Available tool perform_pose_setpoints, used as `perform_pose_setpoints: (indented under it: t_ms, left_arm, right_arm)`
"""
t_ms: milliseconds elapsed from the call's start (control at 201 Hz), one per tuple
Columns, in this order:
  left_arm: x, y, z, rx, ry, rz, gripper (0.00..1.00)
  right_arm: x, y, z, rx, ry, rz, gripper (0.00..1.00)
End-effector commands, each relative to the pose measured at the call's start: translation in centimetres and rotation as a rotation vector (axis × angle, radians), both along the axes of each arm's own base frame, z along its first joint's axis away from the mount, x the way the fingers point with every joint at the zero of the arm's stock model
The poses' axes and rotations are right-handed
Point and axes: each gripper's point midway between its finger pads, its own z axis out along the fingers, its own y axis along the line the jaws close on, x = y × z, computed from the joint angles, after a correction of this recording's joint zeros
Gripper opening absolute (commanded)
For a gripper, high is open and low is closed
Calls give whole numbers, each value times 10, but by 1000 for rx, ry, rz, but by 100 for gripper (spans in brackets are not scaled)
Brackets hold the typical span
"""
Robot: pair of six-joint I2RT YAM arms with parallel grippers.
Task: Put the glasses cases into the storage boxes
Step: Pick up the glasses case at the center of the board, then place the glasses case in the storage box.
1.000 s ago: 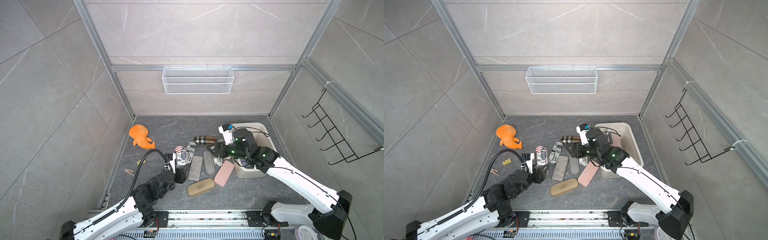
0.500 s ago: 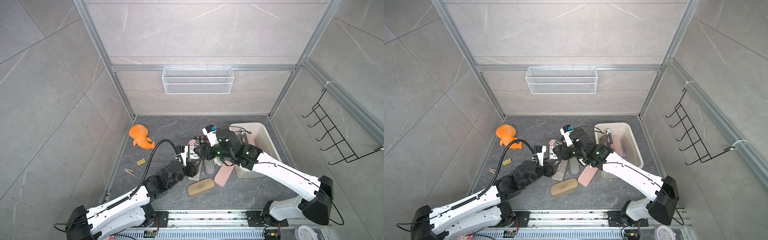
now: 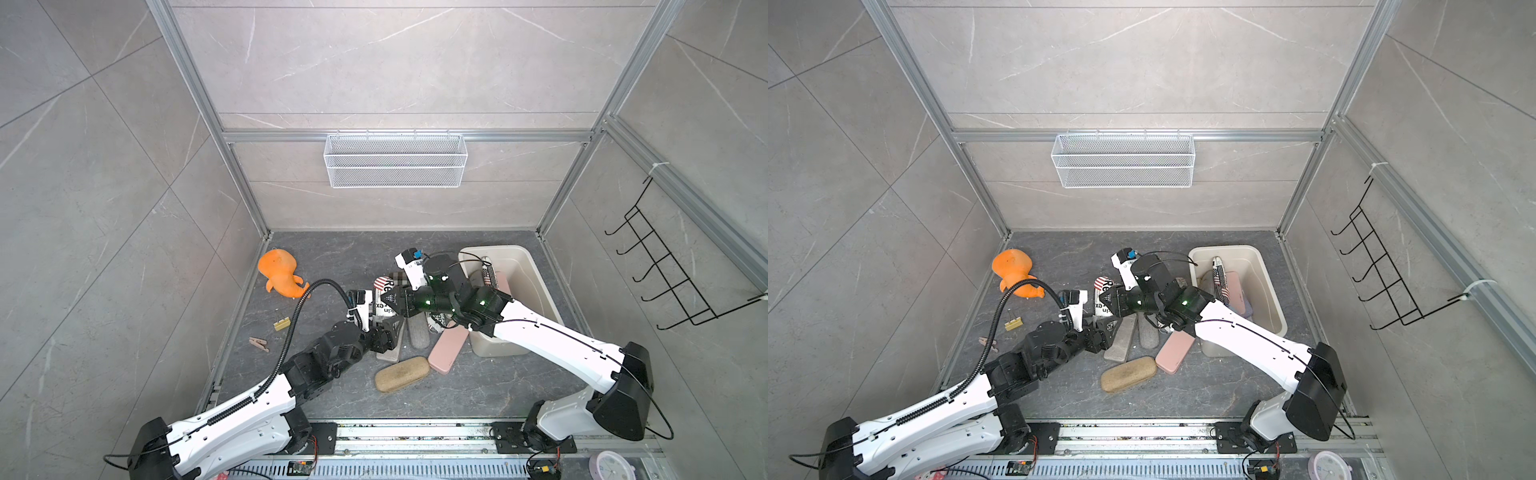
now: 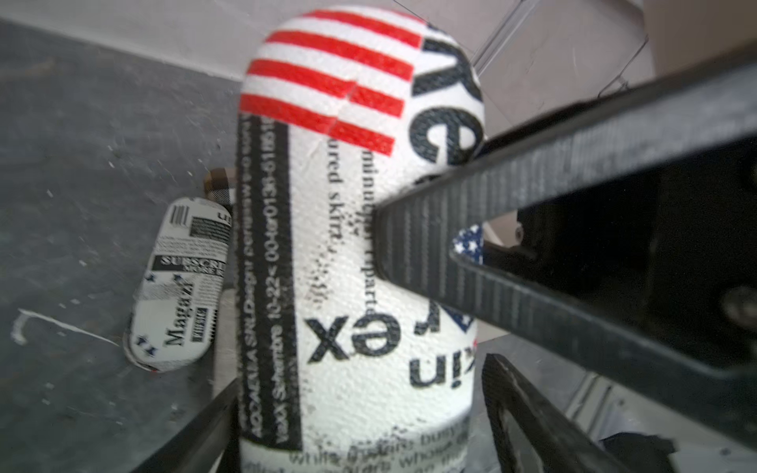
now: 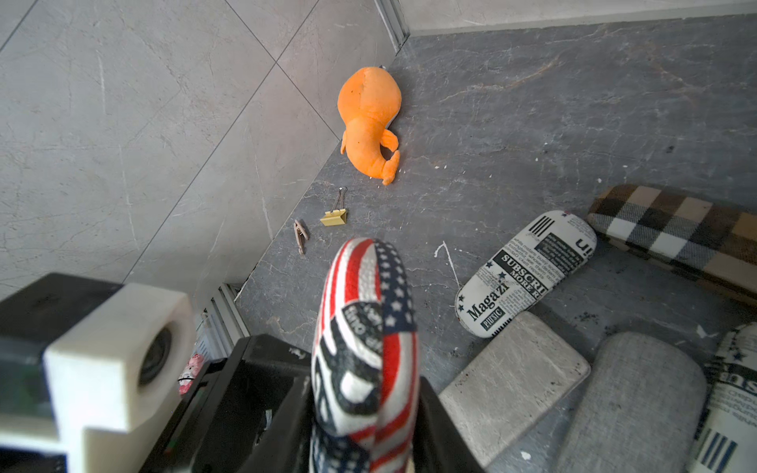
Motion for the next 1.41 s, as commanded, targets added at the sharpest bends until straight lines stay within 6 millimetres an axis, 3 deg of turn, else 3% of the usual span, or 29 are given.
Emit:
perform_pose_setpoints:
  t_ms: [0, 249, 389, 489, 558, 748, 862, 1012, 1127, 1291, 1401]
  left_arm:
    - [1, 3, 22, -57, -45, 15, 97]
    - [-10, 33, 7, -55, -4, 74, 98]
    - [-12, 66, -8, -45, 37, 198, 97]
    - [-11, 87, -22, 1, 73, 288, 97]
    - [-12, 94, -28, 26, 90, 312, 97]
    - [-14, 99, -42, 60, 117, 328, 97]
    - [-14, 100, -47, 67, 127, 336, 97]
    - [-14, 102, -48, 92, 133, 344, 97]
    - [-16, 106, -50, 109, 145, 347, 97]
    - [-18, 112, -53, 113, 147, 363, 97]
    - [-18, 115, -54, 112, 143, 376, 97]
  right_arm:
    - [8, 3, 21, 45, -36, -24, 35]
    - [31, -10, 37, -19, -97, -116, 34]
    - [49, -38, 45, -102, -141, -177, 34]
    - [67, -79, 47, -153, -140, -248, 34]
    - [81, -120, 49, -202, -142, -325, 34]
    - [107, -240, 47, -422, -159, -599, 34]
    - [123, -296, 45, -502, -159, -753, 34]
    - [145, -347, 21, -686, -116, -866, 33]
    - [154, -372, 4, -764, -84, -912, 33]
    - [160, -385, -39, -897, -13, -909, 33]
    - [162, -376, -65, -859, 27, -876, 33]
